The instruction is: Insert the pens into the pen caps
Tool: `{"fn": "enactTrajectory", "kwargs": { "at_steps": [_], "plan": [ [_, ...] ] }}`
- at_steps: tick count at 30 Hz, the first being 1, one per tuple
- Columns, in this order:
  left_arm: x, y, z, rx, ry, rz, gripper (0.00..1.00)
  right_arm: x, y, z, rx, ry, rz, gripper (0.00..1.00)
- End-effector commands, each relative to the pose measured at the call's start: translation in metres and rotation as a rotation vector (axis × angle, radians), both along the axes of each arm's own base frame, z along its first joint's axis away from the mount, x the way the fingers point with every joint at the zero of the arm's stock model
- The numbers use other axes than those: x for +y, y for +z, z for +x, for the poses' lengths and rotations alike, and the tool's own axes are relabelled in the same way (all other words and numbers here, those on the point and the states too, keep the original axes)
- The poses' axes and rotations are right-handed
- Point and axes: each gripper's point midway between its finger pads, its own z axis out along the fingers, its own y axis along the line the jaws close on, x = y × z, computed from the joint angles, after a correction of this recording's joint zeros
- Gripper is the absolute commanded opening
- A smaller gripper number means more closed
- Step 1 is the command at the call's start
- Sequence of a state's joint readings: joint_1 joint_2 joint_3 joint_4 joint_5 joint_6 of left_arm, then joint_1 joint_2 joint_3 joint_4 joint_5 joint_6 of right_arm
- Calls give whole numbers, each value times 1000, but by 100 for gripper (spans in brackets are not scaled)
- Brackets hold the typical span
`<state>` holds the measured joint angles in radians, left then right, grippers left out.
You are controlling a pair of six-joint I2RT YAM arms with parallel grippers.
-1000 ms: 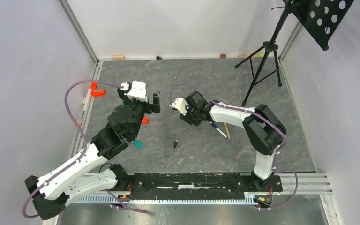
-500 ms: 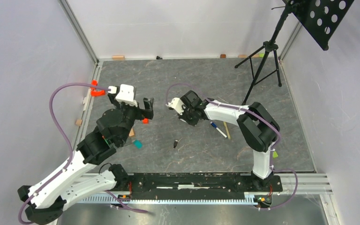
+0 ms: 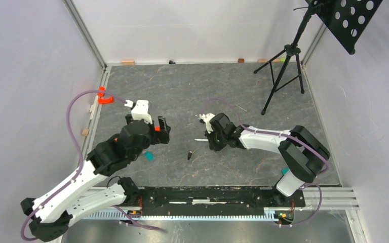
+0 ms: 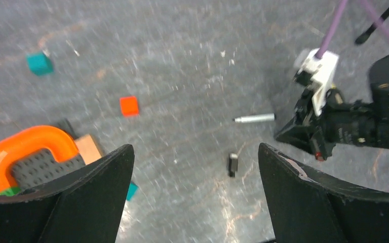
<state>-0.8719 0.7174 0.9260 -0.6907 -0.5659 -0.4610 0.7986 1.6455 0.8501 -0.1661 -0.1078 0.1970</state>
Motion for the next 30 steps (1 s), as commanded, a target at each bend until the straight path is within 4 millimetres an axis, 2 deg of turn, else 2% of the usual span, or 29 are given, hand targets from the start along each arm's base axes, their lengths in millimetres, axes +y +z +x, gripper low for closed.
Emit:
{"fn": "enactTrajectory", "kwargs": {
  "at_steps": [1, 4, 6, 8, 10, 13, 15, 19, 24, 30],
  "plan": [
    [-23, -56, -16, 276, 48, -92, 97, 2, 43, 21, -122, -181, 120, 0],
    [-43, -77, -22, 402, 97, -175, 96, -19, 71, 38, -235, -292, 89, 3],
    [-65, -85, -21, 421, 89, -251, 84, -31, 90, 45, -295, -367, 98, 8],
    [-88, -92, -20, 426, 93, -332, 82, -45, 107, 49, -341, -445, 111, 15],
    [-108, -94, -17, 415, 107, -375, 86, -57, 117, 49, -366, -501, 117, 22],
    [-126, -87, -9, 375, 180, -399, 82, -79, 123, 45, -397, -593, 110, 31],
    [-137, -86, -2, 372, 243, -453, 83, -95, 127, 42, -415, -648, 111, 41],
    [-158, -96, 6, 456, 402, -560, 87, -122, 134, 39, -425, -736, 100, 55],
    [-174, -105, 10, 569, 632, -609, 86, -157, 143, 34, -420, -882, 52, 56],
    [-187, -126, 22, 631, 783, -663, 78, -188, 153, 25, -422, -1036, 14, 56]
  ]
}}
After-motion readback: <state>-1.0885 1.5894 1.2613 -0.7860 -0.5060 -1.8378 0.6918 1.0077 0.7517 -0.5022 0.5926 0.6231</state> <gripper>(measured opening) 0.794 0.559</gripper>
